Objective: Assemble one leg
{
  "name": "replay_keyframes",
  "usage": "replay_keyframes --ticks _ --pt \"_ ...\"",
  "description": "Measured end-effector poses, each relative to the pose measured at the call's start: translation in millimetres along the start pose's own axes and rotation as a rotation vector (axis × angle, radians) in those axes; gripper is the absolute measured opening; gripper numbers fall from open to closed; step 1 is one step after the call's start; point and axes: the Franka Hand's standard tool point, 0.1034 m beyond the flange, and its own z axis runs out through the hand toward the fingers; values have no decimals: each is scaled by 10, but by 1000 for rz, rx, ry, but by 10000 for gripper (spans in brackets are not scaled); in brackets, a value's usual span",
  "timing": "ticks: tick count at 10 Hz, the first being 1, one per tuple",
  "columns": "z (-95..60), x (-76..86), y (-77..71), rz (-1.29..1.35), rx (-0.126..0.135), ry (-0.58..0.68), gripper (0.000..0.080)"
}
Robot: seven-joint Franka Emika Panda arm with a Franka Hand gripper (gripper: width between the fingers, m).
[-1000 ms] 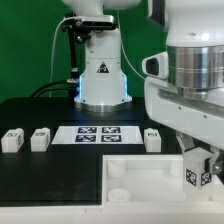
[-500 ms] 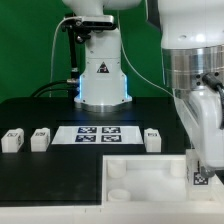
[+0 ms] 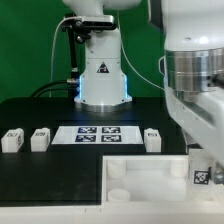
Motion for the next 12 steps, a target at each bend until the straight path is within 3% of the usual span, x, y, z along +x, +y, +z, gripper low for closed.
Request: replay_keyframes --ticks 1,5,6,8,10,12 --pt "-10 -61 49 -142 -2 12 648" --pt "10 -14 61 -569 -13 19 649" --pt "19 -13 45 -722 -31 43 649" --pt "-27 90 -18 -1073 -37 61 649" --pt "-42 111 -37 -1040 -28 68 649" --pt "-41 114 -36 -978 -26 68 392"
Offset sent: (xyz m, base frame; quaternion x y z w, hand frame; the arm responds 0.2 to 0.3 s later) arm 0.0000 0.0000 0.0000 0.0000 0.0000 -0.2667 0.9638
